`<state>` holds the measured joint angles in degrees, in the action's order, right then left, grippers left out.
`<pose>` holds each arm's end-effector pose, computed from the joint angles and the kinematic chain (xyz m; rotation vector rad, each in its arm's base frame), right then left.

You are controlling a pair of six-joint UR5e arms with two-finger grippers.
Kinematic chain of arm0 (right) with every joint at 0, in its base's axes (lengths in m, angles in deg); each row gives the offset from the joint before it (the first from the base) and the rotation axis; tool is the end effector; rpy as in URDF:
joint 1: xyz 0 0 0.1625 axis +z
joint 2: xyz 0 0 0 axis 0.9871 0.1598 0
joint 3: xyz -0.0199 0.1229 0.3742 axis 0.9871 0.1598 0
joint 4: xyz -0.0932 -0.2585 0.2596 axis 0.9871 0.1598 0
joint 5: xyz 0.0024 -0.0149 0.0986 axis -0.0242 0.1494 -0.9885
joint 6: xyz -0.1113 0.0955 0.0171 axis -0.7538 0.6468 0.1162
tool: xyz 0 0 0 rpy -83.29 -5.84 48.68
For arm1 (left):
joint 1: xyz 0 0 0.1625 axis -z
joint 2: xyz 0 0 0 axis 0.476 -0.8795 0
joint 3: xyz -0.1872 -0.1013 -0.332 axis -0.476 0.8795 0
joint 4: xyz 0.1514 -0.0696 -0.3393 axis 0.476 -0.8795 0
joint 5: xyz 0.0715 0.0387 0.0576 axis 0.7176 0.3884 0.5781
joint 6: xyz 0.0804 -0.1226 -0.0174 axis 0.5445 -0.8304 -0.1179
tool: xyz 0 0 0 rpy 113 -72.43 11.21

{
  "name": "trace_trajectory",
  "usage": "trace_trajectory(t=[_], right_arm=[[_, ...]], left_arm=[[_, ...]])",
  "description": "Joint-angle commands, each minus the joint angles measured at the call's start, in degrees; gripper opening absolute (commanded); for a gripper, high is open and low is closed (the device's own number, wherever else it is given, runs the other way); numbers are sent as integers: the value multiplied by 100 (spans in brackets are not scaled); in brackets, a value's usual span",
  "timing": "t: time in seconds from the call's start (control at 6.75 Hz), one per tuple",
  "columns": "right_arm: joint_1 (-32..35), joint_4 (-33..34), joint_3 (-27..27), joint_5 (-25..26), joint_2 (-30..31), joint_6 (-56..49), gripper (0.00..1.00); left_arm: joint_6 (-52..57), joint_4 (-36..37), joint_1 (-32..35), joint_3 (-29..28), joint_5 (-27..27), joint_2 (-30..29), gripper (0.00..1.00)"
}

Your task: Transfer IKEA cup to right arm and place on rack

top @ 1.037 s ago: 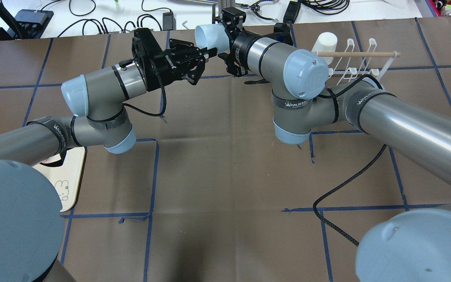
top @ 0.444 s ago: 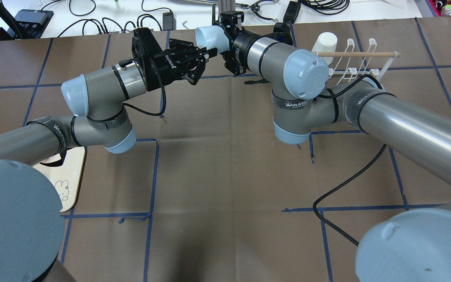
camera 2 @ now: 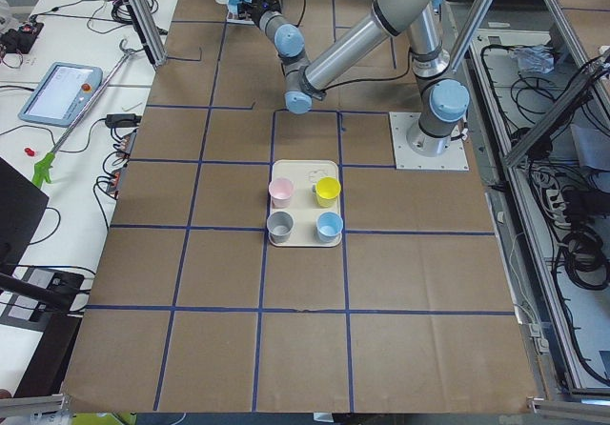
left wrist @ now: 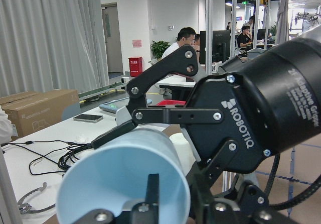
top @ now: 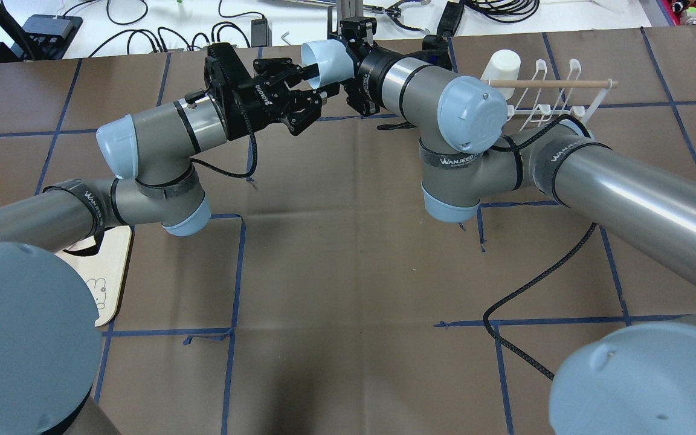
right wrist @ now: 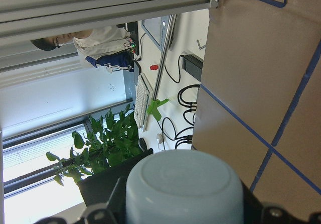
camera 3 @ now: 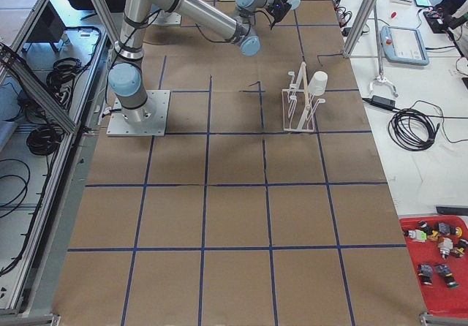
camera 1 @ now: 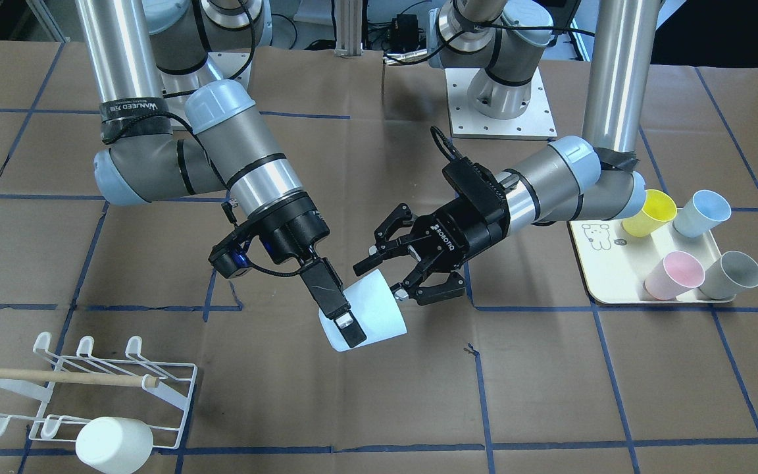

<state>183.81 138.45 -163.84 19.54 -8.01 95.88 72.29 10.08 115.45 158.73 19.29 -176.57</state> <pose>0.3188 -0.5602 0.3255 1.1412 1.6448 -0.4544 -0.2366 -0.5365 0.3106 -1.0545 -1.7043 1.4936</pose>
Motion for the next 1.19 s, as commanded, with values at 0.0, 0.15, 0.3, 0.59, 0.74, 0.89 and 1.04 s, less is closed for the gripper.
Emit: trace_trajectory(t=[0.0,0.15,0.3,0.59,0.74,0.89,1.04], right_arm=[[0,-4,0,-8,4,3,54],[0,-4,0,-9,12,3,54],[0,-4,0,0,12,-6,53],[-9,-4,9,0,12,-6,48],[-26,-4,9,0,21,-32,44],[-113,-21,9,0,39,-84,42],[-262,-39,0,-8,56,-111,41]], left_arm=[[-136,-6,-19,-56,-62,-21,99],[-145,-6,-80,-22,-71,-3,99],[-154,-14,-246,-13,-71,-3,99],[-154,-14,-974,32,-550,6,99],[-154,-23,-1195,32,-667,6,99],[-163,-67,-1293,-21,-660,6,99],[-172,-320,-1329,-73,-572,40,99]])
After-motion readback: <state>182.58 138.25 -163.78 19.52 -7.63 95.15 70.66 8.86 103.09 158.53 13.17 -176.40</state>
